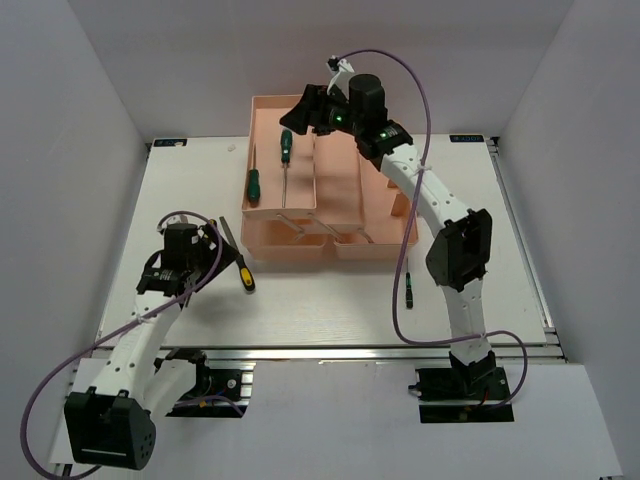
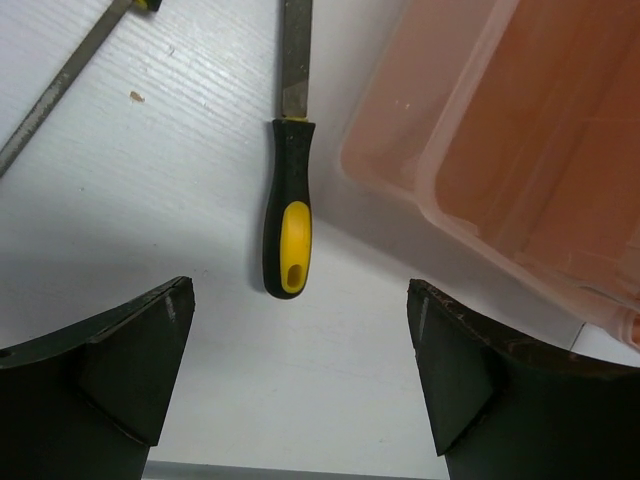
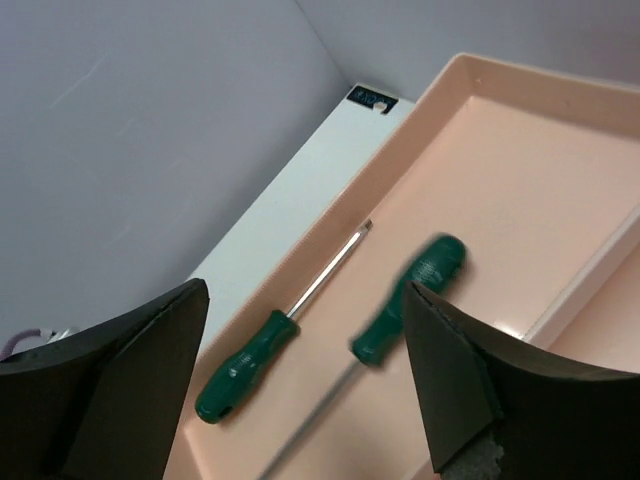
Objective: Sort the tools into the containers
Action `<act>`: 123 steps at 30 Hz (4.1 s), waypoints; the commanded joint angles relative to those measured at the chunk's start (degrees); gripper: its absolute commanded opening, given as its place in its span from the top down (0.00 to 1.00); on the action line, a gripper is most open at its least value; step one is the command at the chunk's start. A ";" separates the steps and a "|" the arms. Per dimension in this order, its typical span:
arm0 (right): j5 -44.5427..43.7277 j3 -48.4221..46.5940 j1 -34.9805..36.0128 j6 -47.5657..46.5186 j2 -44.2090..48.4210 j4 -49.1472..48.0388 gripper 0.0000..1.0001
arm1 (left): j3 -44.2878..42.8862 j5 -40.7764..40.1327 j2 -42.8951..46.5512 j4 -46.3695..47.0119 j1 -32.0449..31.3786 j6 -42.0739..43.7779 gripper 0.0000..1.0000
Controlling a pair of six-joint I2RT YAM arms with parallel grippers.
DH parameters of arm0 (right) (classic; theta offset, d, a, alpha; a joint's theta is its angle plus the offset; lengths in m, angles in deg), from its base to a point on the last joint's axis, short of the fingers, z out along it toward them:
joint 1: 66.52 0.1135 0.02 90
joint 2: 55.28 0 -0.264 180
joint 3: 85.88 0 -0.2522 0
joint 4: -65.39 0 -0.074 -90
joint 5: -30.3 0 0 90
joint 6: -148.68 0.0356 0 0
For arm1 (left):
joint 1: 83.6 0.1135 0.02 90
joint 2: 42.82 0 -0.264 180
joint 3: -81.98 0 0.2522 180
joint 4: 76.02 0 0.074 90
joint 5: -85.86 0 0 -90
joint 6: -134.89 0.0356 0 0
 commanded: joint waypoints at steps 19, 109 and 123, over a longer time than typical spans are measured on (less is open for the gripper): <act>20.83 55.44 -22.05 -27.53 46.13 -10.18 0.23 | 2.55 7.29 -18.73 12.63 0.31 0.79 0.27; 20.55 72.77 -23.55 -22.62 51.87 -12.02 0.23 | -12.64 -0.96 -9.00 -8.54 0.13 2.03 1.00; 23.54 72.15 -23.55 -22.89 50.73 -11.58 0.63 | -32.51 9.83 -6.07 2.34 0.13 1.15 1.00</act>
